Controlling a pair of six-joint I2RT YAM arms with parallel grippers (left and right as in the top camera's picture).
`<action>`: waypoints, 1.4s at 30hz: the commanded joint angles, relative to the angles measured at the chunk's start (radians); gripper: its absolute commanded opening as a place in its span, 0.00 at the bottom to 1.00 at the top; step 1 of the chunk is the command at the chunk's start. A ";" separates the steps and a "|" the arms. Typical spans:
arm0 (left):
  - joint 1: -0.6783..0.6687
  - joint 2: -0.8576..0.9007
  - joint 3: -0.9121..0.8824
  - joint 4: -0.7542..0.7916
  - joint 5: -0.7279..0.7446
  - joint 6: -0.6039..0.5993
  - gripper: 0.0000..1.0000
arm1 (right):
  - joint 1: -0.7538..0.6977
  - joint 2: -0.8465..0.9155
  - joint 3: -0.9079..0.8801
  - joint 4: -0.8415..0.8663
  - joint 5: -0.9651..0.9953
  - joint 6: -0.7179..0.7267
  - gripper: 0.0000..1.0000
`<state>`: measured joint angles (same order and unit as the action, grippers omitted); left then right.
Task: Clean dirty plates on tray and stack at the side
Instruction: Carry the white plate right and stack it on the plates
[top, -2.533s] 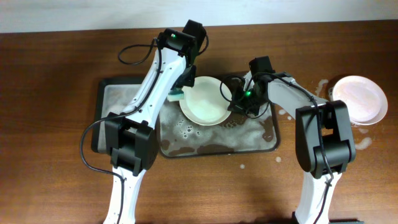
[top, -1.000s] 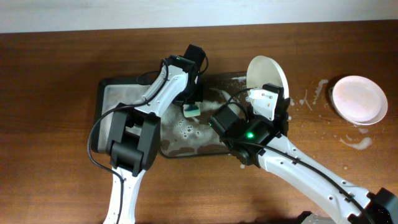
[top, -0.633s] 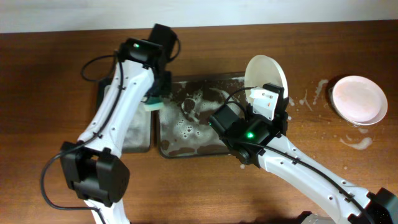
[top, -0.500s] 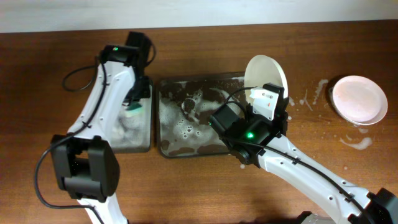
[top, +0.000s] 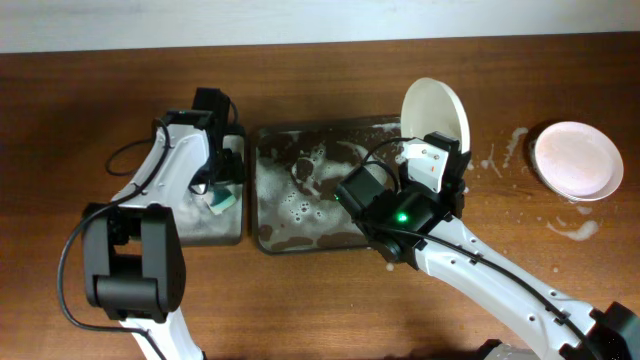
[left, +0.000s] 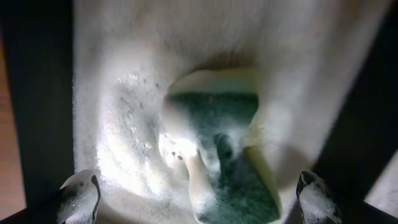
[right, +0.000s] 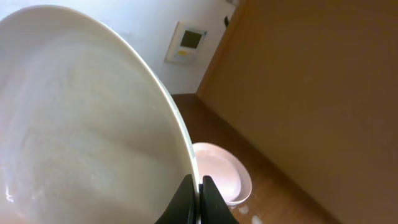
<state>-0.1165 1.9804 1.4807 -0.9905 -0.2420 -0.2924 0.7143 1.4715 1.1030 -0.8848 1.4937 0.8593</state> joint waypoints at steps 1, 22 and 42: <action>-0.006 -0.079 0.084 -0.043 0.047 0.001 0.99 | 0.005 -0.003 -0.004 0.003 0.067 0.010 0.04; -0.006 -0.099 0.084 -0.043 0.066 0.001 0.99 | -1.070 -0.108 0.059 0.318 -1.786 -0.393 0.04; -0.005 -0.099 0.084 -0.043 0.066 0.002 0.99 | -1.467 0.349 0.058 0.629 -1.534 -0.178 0.04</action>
<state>-0.1184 1.8942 1.5524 -1.0325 -0.1825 -0.2924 -0.7567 1.7966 1.1427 -0.2829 -0.0490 0.6781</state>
